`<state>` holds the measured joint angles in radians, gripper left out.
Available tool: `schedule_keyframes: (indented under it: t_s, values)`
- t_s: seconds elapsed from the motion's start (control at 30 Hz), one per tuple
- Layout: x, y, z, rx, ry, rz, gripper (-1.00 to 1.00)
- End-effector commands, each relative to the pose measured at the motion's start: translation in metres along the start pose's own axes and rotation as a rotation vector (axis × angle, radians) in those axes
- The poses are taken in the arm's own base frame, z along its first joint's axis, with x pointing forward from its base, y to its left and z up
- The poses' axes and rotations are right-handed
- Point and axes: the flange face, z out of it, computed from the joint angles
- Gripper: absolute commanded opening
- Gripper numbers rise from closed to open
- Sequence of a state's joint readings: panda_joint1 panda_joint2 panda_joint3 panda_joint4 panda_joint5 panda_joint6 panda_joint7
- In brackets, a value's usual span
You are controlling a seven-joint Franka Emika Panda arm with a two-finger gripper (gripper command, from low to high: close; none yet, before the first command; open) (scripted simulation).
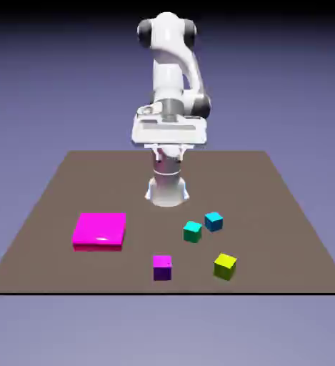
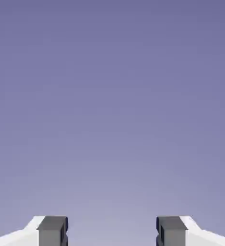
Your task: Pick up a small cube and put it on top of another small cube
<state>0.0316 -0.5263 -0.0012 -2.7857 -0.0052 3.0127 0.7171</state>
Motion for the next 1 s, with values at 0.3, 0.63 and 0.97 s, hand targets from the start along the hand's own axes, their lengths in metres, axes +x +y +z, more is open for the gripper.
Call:
schedule_keyframes:
  t_s: [0.3, 0.63, 0.97]
  values:
    - [-0.060, -0.045, 0.109, -0.145, -0.340, -0.368, 0.00]
    - [-0.162, -0.064, 0.211, -0.269, -0.678, -0.757, 0.00]
    - [-0.239, -0.025, 0.290, -0.309, -0.795, -0.893, 0.00]
